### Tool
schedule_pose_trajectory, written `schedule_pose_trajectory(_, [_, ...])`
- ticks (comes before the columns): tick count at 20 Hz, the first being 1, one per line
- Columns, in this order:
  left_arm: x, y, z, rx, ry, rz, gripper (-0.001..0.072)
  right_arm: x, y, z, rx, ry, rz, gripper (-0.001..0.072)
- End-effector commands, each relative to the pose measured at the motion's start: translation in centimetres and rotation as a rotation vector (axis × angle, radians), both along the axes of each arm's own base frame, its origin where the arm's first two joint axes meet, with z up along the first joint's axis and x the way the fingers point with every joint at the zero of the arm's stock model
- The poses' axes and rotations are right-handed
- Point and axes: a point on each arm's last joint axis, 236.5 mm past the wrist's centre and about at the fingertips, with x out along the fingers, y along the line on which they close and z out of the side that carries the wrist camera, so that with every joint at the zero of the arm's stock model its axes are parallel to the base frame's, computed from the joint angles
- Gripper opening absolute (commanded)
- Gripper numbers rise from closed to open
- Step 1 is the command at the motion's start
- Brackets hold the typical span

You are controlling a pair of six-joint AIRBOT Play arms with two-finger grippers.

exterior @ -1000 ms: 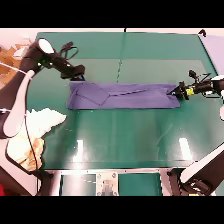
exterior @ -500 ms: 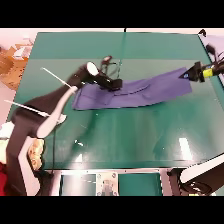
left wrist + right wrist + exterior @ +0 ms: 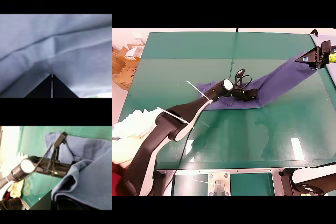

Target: Fold the shirts.

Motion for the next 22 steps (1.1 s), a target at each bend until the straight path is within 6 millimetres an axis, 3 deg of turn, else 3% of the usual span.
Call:
schedule_pose_trajectory(1, [-0.7, 3.9, 2.4, 0.045, 0.028, -0.125, 0.0027, -0.4, 0.8, 0.2, 0.011, 0.011, 0.014, 0.0014])
schedule_pose_trajectory(3, [1.0, 11.5, 4.1, 0.236, 0.031, -0.111, 0.0027, -0.2, 2.2, 0.3, 0.018, 0.024, 0.022, 0.0015])
schedule_pose_trajectory(5, [3.0, 21.4, 6.2, 0.493, 0.005, -0.032, 0.0028, 0.1, 5.0, 0.4, 0.022, 0.027, 0.055, 0.0015])
schedule_pose_trajectory(7, [3.5, 30.4, 9.2, 0.685, 0.011, 0.066, 0.0029, 0.5, 9.3, 0.3, 0.024, 0.026, 0.1, 0.0015])
schedule_pose_trajectory(9, [3.4, 36.3, 12.2, 0.755, 0.024, 0.151, 0.0029, 1.4, 14.5, -0.8, 0.004, 0.022, 0.107, 0.0015])
schedule_pose_trajectory(12, [3.4, 40.6, 14.9, 0.759, 0.006, 0.203, 0.0029, 2.4, 24.6, -4.6, -0.02, 0.007, 0.089, 0.0015])
schedule_pose_trajectory(14, [3.4, 41.8, 15.2, 0.769, -0.006, 0.191, 0.0029, 2.9, 32.4, -7.9, -0.003, -0.044, 0.057, 0.0015])
schedule_pose_trajectory(16, [3.0, 42.2, 14.9, 0.782, -0.008, 0.153, 0.0029, 2.8, 39.9, -12.4, 0.003, -0.093, 0.024, 0.0039])
schedule_pose_trajectory(17, [2.8, 42.2, 14.8, 0.786, -0.009, 0.137, 0.0029, 2.3, 43.0, -14.8, 0.0, -0.11, 0.011, 0.0274])
schedule_pose_trajectory(18, [2.5, 42.3, 14.8, 0.791, -0.006, 0.12, 0.0029, 1.3, 45.5, -17.3, -0.012, -0.113, 0.013, 0.0554])
schedule_pose_trajectory(19, [2.4, 42.3, 14.7, 0.797, -0.012, 0.099, 0.0029, 0.5, 46.5, -19.2, -0.032, -0.102, 0.03, 0.0563])
schedule_pose_trajectory(20, [2.3, 42.3, 14.7, 0.8, -0.019, 0.085, 0.0029, 0.3, 46.1, -20.0, -0.052, -0.091, 0.046, 0.0563])
schedule_pose_trajectory(22, [2.3, 42.3, 14.7, 0.803, -0.028, 0.068, 0.0029, 2.5, 42.0, -18.7, -0.063, -0.062, 0.029, 0.0563])
